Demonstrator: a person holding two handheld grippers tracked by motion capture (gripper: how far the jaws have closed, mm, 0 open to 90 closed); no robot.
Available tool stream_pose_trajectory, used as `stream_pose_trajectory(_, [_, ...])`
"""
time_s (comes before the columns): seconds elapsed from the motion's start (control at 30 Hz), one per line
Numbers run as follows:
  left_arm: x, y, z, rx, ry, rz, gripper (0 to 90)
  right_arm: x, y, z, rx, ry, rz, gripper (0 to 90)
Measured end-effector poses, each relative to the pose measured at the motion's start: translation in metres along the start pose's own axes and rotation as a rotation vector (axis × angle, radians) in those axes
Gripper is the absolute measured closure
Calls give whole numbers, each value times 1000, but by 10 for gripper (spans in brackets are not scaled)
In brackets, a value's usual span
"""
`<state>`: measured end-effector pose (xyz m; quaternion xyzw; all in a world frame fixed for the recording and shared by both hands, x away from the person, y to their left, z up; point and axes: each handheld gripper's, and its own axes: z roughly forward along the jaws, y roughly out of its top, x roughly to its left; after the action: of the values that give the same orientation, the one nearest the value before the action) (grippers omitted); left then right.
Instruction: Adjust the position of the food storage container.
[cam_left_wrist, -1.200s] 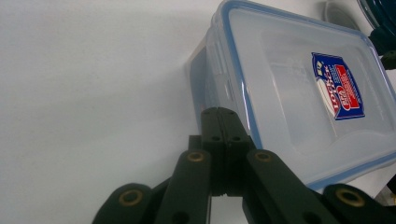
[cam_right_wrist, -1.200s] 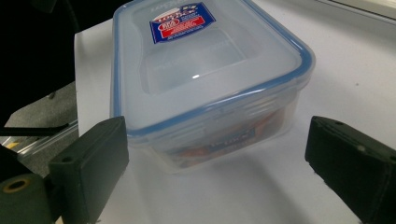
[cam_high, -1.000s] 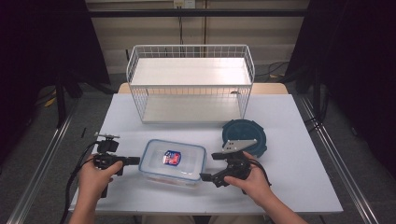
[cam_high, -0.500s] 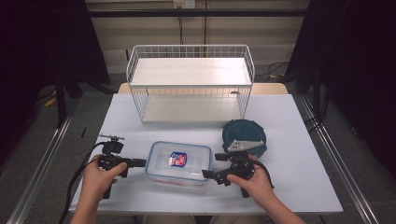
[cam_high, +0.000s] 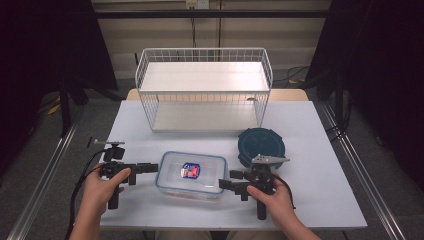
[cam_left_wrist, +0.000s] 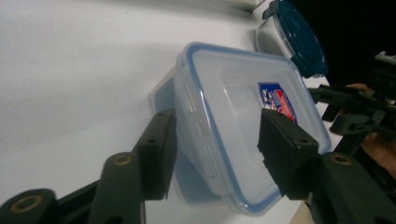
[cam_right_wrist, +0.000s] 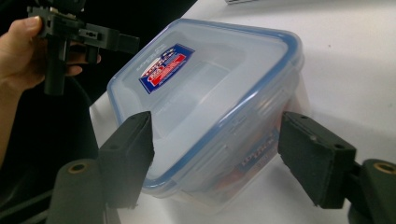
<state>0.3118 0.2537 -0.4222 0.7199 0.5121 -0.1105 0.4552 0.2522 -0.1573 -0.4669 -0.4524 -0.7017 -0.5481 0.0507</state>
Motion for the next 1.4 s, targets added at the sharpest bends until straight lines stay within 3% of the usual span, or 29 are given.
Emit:
stream_pose_trajectory(0.1, [1,1,5,6,-17,-11,449,-3,-3,-1,-30,-9,52,326])
stream_pose_trajectory(0.27, [4,1,8,4,-40,-10,494,-3,-4,-1,-66,-4,70,343])
stream_pose_trajectory(0.3, [4,0,9,-5,-50,-41,505,-3,-3,0,-72,-4,68,348])
stream_pose_trajectory(0.37, [6,0,9,-3,-49,-42,498,-3,-4,1,-81,-3,70,371])
stream_pose_trajectory(0.47, [7,-1,9,-9,-29,-33,474,-3,-5,3,-58,14,108,377])
stream_pose_trajectory(0.57, [9,-6,13,-12,-31,-72,452,-4,-6,4,-66,26,139,381])
stream_pose_trajectory(0.63, [9,-7,13,-2,-14,-68,423,-4,-7,4,-69,24,153,385])
stream_pose_trajectory(0.77, [10,-10,15,-7,-20,-79,379,-4,-8,5,-77,16,192,399])
stream_pose_trajectory(0.8, [10,-11,17,-10,-20,-74,346,-5,-9,5,-81,15,223,426])
stream_pose_trajectory(0.93, [10,-13,22,0,-23,-76,329,-6,-12,5,-82,10,275,450])
stream_pose_trajectory(1.07, [10,-15,28,11,-11,-78,306,-6,-13,6,-76,0,287,463])
stream_pose_trajectory(1.4, [11,-17,33,-3,-29,-111,310,-6,-15,6,-76,3,339,456])
